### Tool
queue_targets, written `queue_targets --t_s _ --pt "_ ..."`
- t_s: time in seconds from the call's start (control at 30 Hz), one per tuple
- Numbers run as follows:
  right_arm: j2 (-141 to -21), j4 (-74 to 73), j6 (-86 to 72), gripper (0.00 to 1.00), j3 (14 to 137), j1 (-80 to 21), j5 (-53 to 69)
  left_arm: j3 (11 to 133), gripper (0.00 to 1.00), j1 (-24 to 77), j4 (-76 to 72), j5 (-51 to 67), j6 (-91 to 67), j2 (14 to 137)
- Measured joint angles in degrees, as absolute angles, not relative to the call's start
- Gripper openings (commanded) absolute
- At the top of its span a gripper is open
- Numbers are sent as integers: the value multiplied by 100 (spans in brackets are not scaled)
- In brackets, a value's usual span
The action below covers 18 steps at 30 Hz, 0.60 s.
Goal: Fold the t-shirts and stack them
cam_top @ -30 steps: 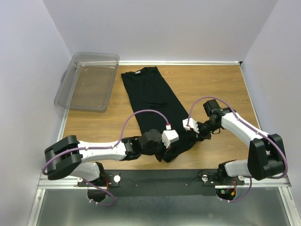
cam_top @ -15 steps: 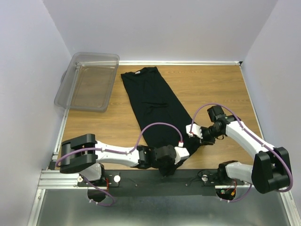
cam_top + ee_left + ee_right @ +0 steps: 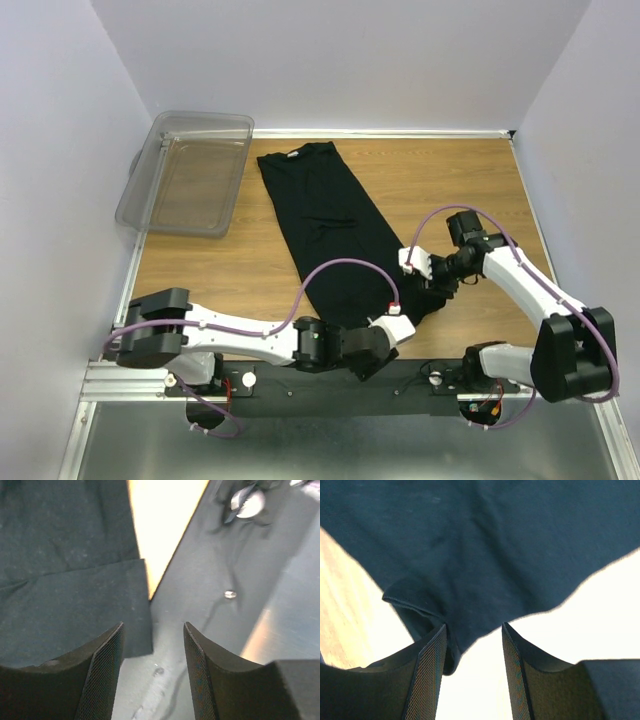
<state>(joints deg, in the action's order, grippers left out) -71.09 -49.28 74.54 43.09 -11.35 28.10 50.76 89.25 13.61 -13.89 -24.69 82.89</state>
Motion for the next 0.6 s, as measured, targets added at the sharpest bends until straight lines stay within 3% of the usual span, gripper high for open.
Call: queue_targets --t_s 0.23,0.6 --pt "-7557 -4915 7443 55 4447 -412 2958 5137 52 9048 1551 -1769 -2698 9356" --pt "-7695 -4917 7459 55 4447 -336 3173 5293 52 8986 1647 -2147 -2884 9509"
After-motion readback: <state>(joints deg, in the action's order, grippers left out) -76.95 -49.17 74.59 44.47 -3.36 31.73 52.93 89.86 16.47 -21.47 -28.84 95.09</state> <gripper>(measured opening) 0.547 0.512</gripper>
